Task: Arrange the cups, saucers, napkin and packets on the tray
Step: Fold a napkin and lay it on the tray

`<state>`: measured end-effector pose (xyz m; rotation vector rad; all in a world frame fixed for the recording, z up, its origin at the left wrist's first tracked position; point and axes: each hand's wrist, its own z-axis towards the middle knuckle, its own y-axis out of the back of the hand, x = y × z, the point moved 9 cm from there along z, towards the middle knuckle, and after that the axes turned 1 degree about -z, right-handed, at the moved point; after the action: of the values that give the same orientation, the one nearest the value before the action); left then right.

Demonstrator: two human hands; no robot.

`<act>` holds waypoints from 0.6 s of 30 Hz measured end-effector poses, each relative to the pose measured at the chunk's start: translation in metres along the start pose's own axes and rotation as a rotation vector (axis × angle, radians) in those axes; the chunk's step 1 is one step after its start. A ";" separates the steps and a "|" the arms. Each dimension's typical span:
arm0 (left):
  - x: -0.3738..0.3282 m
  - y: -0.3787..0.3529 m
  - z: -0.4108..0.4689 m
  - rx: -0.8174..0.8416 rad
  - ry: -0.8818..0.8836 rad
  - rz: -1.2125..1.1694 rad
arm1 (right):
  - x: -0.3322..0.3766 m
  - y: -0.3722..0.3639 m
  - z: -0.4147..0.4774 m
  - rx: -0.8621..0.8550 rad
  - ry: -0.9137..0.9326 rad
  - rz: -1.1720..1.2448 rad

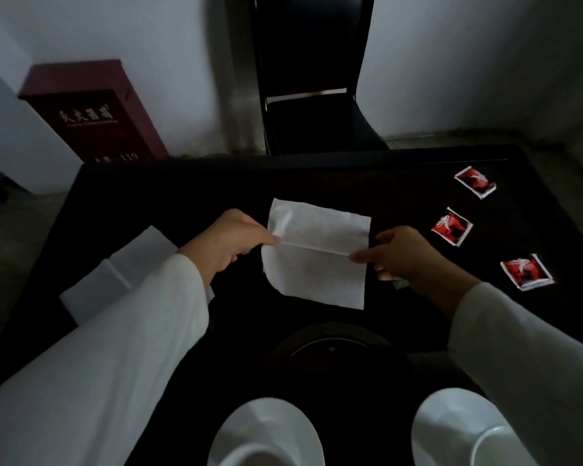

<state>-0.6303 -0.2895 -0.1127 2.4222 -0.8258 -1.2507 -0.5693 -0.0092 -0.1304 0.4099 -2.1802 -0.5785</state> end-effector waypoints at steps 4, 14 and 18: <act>-0.011 0.009 -0.005 -0.126 -0.199 0.154 | 0.018 0.003 -0.016 -0.154 0.300 -0.317; -0.033 -0.012 -0.023 -0.148 -0.711 0.474 | 0.030 -0.005 -0.034 -0.249 0.641 -0.510; -0.028 -0.015 -0.025 -0.179 -0.739 0.434 | 0.029 -0.001 -0.035 -0.288 0.688 -0.462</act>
<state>-0.6177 -0.2609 -0.0878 1.4968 -1.2649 -1.9312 -0.5592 -0.0330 -0.0933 0.8247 -1.3244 -0.8394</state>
